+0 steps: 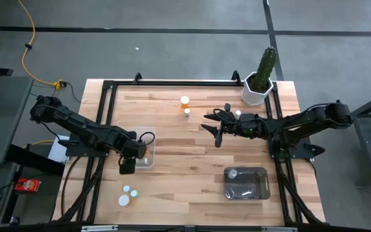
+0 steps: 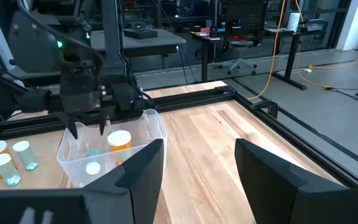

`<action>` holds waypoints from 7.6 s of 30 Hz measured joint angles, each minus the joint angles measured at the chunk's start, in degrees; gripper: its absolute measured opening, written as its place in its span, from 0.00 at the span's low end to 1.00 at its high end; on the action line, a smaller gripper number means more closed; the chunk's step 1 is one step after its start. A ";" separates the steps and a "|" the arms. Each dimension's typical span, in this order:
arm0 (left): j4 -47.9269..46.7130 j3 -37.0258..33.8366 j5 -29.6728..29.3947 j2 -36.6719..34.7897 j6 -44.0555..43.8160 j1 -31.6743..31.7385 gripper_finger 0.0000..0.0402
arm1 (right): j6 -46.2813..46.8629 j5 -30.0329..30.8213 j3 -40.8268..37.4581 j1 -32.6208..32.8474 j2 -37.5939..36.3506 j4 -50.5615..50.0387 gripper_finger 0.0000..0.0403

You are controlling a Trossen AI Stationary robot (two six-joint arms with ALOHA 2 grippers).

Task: Pick and place medicine bottles into bin by pill shape (circle, oval)
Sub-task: Put the top right blue tablet bottle into the black bin

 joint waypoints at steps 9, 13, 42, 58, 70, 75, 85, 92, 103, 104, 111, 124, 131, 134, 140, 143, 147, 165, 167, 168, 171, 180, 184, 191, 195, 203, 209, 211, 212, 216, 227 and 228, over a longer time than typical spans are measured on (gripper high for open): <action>3.63 -0.14 -0.72 1.03 1.14 0.12 0.50 | 0.08 0.02 0.02 0.00 0.00 0.01 0.48; 4.21 -0.14 1.48 3.56 1.21 0.12 0.49 | 0.02 0.02 0.02 0.00 0.00 0.02 0.48; 9.14 -0.01 1.88 14.66 7.68 1.92 0.40 | 0.00 0.02 0.02 -0.04 0.00 -0.50 0.48; 8.93 1.22 0.84 14.95 8.06 1.96 0.19 | 0.00 0.03 0.02 -0.04 0.00 -0.47 0.48; 0.78 7.68 -1.00 14.88 11.27 1.96 0.19 | 0.00 0.04 0.02 -0.04 0.00 -0.57 0.48; -5.79 11.02 -4.70 14.83 11.28 1.94 0.19 | 0.00 0.04 0.02 -0.07 0.00 -0.57 0.48; -16.60 17.84 -9.68 11.15 10.51 1.94 0.19 | 0.00 0.02 0.02 -0.06 0.00 -0.77 0.48; -9.80 19.59 -14.54 1.17 8.86 1.94 0.20 | 0.56 0.00 0.02 -0.04 0.00 -0.79 0.48; 1.71 17.28 -21.03 -3.61 13.85 4.33 0.20 | 1.72 -7.94 4.43 -0.04 10.53 7.07 0.48; 1.80 17.26 -20.97 -2.80 14.65 4.97 0.20 | 0.63 -8.05 6.42 -0.04 12.53 6.40 0.48; 5.69 17.21 -20.94 3.54 19.32 8.88 0.20 | -8.94 -11.42 21.72 0.00 25.16 -1.97 0.48; 10.03 17.19 -20.74 5.89 21.77 9.78 0.20 | -8.05 -11.50 28.89 0.07 32.20 -7.63 0.48; 12.03 17.19 -20.74 5.87 22.23 9.78 0.20 | -7.52 -12.31 28.89 0.35 32.20 -7.68 0.48; 12.16 17.19 -20.74 5.87 22.23 9.78 0.20 | -7.50 -12.53 28.89 0.42 32.20 -7.76 0.48; 14.64 17.21 -20.74 5.87 23.75 9.78 0.20 | -7.08 -12.51 28.89 0.42 32.33 -7.87 0.48; 15.20 17.21 -20.74 5.89 24.18 9.78 0.20 | -6.91 -12.48 28.87 0.37 32.50 -7.86 0.48; 14.87 17.21 -20.74 6.22 24.15 9.78 0.20 | -6.93 -12.50 28.87 0.39 32.50 -6.79 0.48; 14.72 17.21 -20.74 6.22 24.16 9.78 0.20 | -7.02 -12.81 28.85 0.39 32.50 -7.38 0.22; 14.74 17.21 -20.74 6.21 24.16 9.78 0.21 | -7.02 -12.81 28.85 0.39 32.50 -7.37 0.22; 14.74 17.22 -20.74 6.21 24.16 9.81 0.22 | -7.02 -12.81 28.85 0.39 32.50 -7.37 0.23; 13.91 18.14 -20.72 6.22 24.16 10.19 0.28 | -7.04 -12.69 28.85 0.35 32.44 -7.47 0.23; 3.81 24.76 -21.71 5.82 23.05 10.22 0.54 | -7.48 -12.03 28.81 -0.61 29.98 -16.37 0.23; 6.61 20.24 -23.55 1.21 19.22 9.99 0.57 | -7.33 -11.86 28.81 -0.75 26.93 -25.07 0.23; 30.75 0.85 -23.25 -14.67 18.79 8.29 0.56 | -7.04 -5.75 28.81 1.87 22.56 -35.13 0.23; 52.11 -11.37 -21.60 -22.94 22.86 7.09 0.56 | -7.96 -4.55 28.81 3.26 20.91 -35.86 0.23; 74.21 -24.20 -18.38 -30.84 28.92 7.01 0.56 | -12.34 -4.33 28.81 2.49 19.26 -32.07 0.23; 74.29 -24.62 -15.78 -32.43 29.71 7.01 0.56 | -14.17 -9.76 28.83 0.69 18.73 -30.35 0.23; 74.19 -24.60 -15.19 -32.43 29.73 7.01 0.56 | -14.38 -9.92 28.81 0.61 18.73 -30.04 0.23; 73.89 -24.60 -15.15 -32.41 29.71 7.01 0.56 | -14.40 -9.93 28.81 0.61 18.73 -29.91 0.23; 72.67 -24.60 -15.15 -32.42 29.62 7.01 0.56 | -14.17 -9.95 27.20 0.61 18.17 -28.80 0.23; 74.32 -24.60 -15.15 -32.42 29.71 7.03 0.56 | -6.82 -7.78 1.58 -0.13 -2.74 -7.82 0.23; 74.32 -24.60 -15.15 -32.42 29.71 7.03 0.56 | -6.01 -7.76 -0.30 -0.03 -4.68 -6.65 0.23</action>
